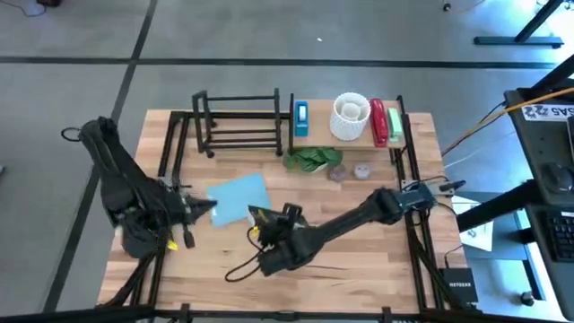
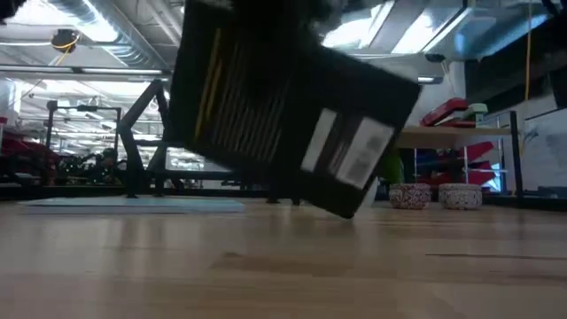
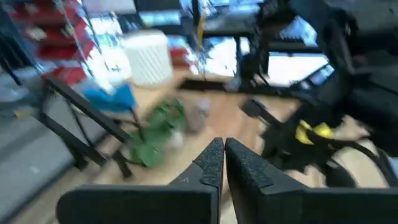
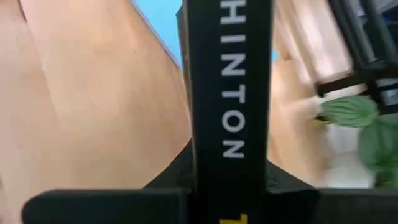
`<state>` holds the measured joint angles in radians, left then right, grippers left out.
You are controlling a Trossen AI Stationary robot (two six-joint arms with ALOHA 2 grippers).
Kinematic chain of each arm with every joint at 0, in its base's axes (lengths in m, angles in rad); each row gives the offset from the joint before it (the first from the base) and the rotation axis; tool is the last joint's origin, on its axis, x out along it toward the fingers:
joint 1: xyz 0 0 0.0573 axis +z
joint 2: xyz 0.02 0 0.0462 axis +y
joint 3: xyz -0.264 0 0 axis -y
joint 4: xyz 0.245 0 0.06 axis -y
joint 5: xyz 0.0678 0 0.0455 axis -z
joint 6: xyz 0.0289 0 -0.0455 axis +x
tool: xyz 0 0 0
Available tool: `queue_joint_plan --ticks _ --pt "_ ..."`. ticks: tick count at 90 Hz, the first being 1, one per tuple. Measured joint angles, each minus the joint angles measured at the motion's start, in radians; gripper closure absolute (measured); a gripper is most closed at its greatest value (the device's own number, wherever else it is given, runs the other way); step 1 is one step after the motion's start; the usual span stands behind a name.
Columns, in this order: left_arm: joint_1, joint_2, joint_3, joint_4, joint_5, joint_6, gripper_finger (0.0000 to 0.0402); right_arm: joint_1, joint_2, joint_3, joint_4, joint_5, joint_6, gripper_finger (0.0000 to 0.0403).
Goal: Stock shelves
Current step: Put the black book on the bookshelf
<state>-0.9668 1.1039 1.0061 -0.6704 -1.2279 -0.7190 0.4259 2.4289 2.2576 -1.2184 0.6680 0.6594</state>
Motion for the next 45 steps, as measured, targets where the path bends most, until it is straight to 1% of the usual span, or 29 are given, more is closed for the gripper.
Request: queue_joint_plan --ticks 12,19,27,33,45 --pt "-0.003 0.136 0.0 -0.005 0.099 -0.205 0.0402 -0.016 0.075 -0.003 0.076 0.015 0.021 0.0367" --pt "-0.01 0.211 0.0 -0.011 0.136 -0.376 0.0402 -0.023 0.083 0.0 0.097 0.05 0.032 0.0367" --pt "-0.029 0.287 0.0 -0.032 0.135 -0.597 0.0402 -0.022 0.073 0.015 0.07 0.118 0.07 0.0367" --pt "-0.041 0.34 0.0 -0.052 0.113 -0.764 0.0402 -0.02 0.073 0.027 0.07 0.165 0.083 0.0367" --pt "-0.046 0.452 0.0 -0.107 0.054 -1.043 0.0402 -0.018 0.075 0.028 0.135 0.227 0.087 0.0367"
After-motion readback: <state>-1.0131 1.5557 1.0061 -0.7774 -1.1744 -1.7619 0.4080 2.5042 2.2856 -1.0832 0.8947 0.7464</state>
